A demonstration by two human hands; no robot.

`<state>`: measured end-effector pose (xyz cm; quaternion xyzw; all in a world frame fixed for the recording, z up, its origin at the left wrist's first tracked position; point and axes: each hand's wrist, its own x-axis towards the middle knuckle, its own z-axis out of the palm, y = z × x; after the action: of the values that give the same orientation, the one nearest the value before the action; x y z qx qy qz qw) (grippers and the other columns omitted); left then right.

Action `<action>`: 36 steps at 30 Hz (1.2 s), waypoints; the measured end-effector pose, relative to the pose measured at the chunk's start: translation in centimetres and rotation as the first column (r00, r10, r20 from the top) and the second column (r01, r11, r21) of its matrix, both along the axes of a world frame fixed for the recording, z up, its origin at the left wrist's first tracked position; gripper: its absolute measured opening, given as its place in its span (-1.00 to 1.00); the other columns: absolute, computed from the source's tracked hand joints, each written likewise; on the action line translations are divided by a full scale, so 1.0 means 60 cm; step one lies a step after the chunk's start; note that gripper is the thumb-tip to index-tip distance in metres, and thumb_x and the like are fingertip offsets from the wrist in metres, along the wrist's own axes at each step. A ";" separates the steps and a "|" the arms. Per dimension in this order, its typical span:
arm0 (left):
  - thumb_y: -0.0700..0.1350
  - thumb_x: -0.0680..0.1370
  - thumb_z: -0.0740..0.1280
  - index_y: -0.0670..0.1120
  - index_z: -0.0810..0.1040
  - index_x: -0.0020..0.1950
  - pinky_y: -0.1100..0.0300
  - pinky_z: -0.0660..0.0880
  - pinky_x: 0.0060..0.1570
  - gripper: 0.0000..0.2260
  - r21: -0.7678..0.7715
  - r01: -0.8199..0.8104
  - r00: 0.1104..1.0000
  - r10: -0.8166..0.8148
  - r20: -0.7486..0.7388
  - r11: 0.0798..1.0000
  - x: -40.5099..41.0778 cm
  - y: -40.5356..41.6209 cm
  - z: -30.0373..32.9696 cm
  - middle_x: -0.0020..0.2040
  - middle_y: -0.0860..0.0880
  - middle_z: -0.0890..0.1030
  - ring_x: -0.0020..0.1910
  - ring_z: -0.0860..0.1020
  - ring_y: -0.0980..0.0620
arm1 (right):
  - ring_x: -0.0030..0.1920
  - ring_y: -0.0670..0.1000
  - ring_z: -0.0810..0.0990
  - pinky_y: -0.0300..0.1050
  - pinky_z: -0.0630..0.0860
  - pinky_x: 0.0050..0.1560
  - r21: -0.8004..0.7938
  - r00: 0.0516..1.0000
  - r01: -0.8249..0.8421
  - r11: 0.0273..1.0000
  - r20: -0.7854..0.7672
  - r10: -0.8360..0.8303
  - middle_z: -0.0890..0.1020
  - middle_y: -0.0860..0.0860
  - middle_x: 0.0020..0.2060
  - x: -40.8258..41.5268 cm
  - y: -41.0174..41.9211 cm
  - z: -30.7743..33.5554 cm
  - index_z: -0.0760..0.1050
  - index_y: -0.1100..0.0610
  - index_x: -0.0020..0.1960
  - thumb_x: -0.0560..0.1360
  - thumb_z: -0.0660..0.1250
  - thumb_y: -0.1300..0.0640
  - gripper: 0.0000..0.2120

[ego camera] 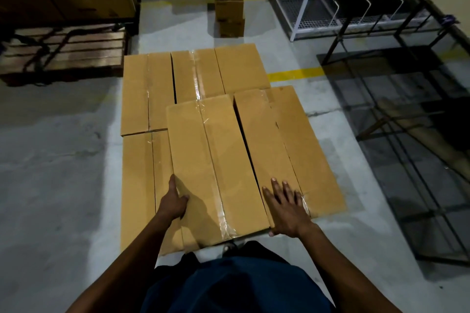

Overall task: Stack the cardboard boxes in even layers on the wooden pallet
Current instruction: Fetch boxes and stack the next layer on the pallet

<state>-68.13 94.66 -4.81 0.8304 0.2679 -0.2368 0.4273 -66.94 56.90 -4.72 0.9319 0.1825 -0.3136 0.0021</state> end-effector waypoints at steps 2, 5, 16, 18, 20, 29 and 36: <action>-0.11 0.69 0.31 0.11 -0.22 0.70 -0.01 0.52 0.16 -0.19 0.001 0.001 1.000 -0.001 0.014 1.000 -0.002 0.000 -0.001 0.57 -0.30 0.34 0.38 0.49 -0.36 | 0.55 0.27 -0.50 0.41 -0.20 0.53 0.001 1.000 -0.008 1.000 0.006 0.008 -0.57 0.03 0.52 0.001 -0.003 -0.001 -0.42 -0.09 0.62 0.26 0.54 -0.39 0.38; -0.11 0.69 0.31 0.10 -0.21 0.70 0.03 0.48 0.04 -0.20 0.003 0.009 1.000 -0.009 0.025 1.000 -0.004 0.001 -0.002 0.56 -0.29 0.35 0.34 0.52 -0.36 | 0.57 0.27 -0.45 0.41 -0.17 0.54 0.005 1.000 -0.007 1.000 0.005 0.007 -0.54 0.03 0.54 0.003 -0.004 0.001 -0.40 -0.10 0.63 0.24 0.53 -0.43 0.38; -0.11 0.69 0.33 0.04 -0.23 0.70 0.00 0.51 0.08 -0.18 0.068 0.075 0.995 -0.079 0.056 0.995 -0.007 0.008 -0.012 0.48 -0.34 0.45 0.26 0.57 -0.38 | 0.60 0.29 -0.38 0.44 -0.08 0.54 -0.019 0.999 -0.014 1.000 0.029 0.015 -0.51 0.04 0.56 0.001 0.001 -0.006 -0.39 -0.12 0.63 0.26 0.45 -0.50 0.33; -0.12 0.69 0.33 0.02 -0.23 0.70 0.00 0.51 0.07 -0.18 0.070 0.080 0.994 -0.084 0.066 0.994 -0.006 0.008 -0.012 0.46 -0.35 0.46 0.23 0.59 -0.38 | 0.60 0.30 -0.38 0.44 -0.09 0.54 -0.025 0.999 -0.015 1.000 0.028 0.016 -0.51 0.04 0.56 0.002 0.003 -0.007 -0.39 -0.14 0.62 0.26 0.45 -0.50 0.32; -0.13 0.68 0.33 0.00 -0.23 0.70 0.03 0.50 0.03 -0.18 0.071 0.091 0.993 -0.096 0.073 0.993 -0.006 0.008 -0.013 0.44 -0.35 0.48 0.20 0.61 -0.38 | 0.60 0.30 -0.37 0.44 -0.10 0.53 -0.029 0.999 -0.020 0.999 0.034 0.021 -0.50 0.04 0.56 0.003 0.006 -0.007 -0.37 -0.16 0.62 0.26 0.46 -0.49 0.31; -0.13 0.68 0.34 0.00 -0.14 0.72 0.03 0.55 0.01 -0.21 0.098 0.102 0.991 -0.109 0.072 0.990 -0.004 0.015 -0.016 0.44 -0.33 0.49 0.14 0.65 -0.33 | 0.61 0.32 -0.33 0.46 -0.10 0.51 -0.030 0.999 -0.025 0.999 0.043 0.027 -0.45 0.07 0.59 0.004 0.010 -0.005 -0.31 -0.18 0.63 0.24 0.49 -0.47 0.29; -0.11 0.68 0.29 0.00 -0.03 0.72 0.08 0.56 -0.09 -0.30 0.136 0.090 0.995 -0.097 0.040 0.987 -0.002 0.034 -0.032 0.31 -0.29 0.61 -0.22 0.63 0.00 | 0.61 0.27 -0.14 0.36 0.04 0.55 0.143 0.988 0.151 0.978 -0.010 -0.151 -0.16 0.06 0.64 0.025 0.030 0.017 -0.02 -0.15 0.64 0.18 0.30 -0.66 0.19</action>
<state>-68.26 96.70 -6.74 0.8740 0.2340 -0.2187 0.3654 -65.43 58.71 -3.72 0.9410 0.1331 -0.2984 -0.0887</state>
